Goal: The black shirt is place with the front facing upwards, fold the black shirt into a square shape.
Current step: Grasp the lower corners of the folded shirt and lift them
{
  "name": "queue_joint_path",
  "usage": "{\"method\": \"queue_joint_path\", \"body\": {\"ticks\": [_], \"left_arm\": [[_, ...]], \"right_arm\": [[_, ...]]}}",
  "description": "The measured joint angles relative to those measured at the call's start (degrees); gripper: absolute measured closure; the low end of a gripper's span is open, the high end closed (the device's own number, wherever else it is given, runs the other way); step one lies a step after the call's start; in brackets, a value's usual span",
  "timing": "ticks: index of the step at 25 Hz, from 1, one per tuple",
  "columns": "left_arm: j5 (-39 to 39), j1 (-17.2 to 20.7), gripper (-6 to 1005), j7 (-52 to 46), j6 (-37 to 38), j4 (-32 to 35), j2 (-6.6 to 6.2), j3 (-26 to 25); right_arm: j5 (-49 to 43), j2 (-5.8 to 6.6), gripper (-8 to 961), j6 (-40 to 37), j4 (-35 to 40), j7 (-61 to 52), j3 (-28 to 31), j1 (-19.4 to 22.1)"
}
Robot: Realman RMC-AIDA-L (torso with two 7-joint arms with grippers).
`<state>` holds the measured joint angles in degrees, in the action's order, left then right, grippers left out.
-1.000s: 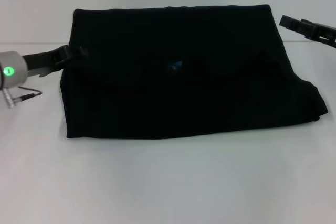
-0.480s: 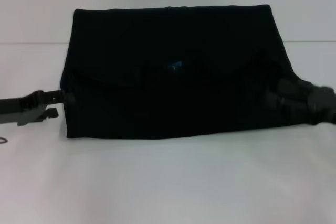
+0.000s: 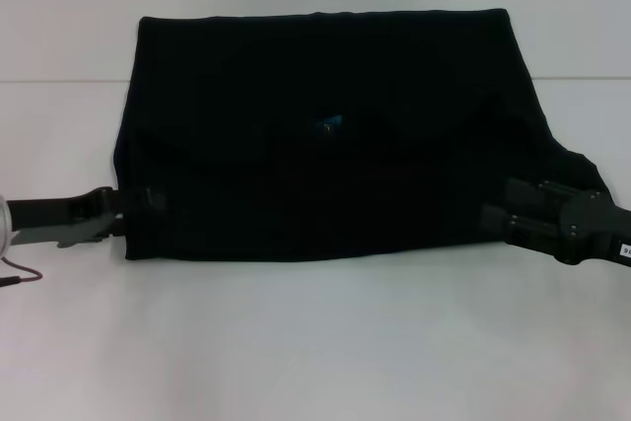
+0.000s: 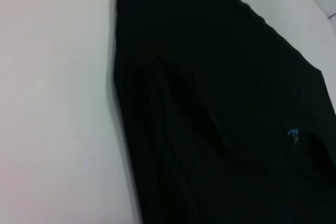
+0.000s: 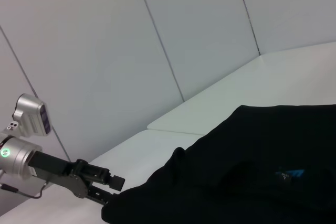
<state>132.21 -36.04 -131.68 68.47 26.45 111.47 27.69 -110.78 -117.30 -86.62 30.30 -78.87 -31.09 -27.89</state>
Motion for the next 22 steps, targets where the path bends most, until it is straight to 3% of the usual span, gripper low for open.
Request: {"method": "queue_joint_path", "body": {"ticks": [13,18,21,22], "left_arm": [[-0.03,-0.36,194,-2.50,1.38,0.01,-0.05,6.09],[-0.03,-0.79,335,-2.93,1.26,0.01,-0.15,7.54],[-0.03,-0.83,597,-2.96,1.23,0.02,-0.18,7.64],[-0.03,-0.85,630,-2.96,1.23,0.04,-0.18,7.66]], "right_arm": [[0.01,0.26,187,-0.05,-0.07,-0.35,-0.02,0.12],[0.05,0.98,187,-0.14,0.35,-2.03,-0.02,0.11],[-0.34,2.07,188,0.07,0.86,-6.25,-0.02,-0.36],[-0.75,2.61,188,0.09,0.91,-8.16,-0.02,-0.65]]}}
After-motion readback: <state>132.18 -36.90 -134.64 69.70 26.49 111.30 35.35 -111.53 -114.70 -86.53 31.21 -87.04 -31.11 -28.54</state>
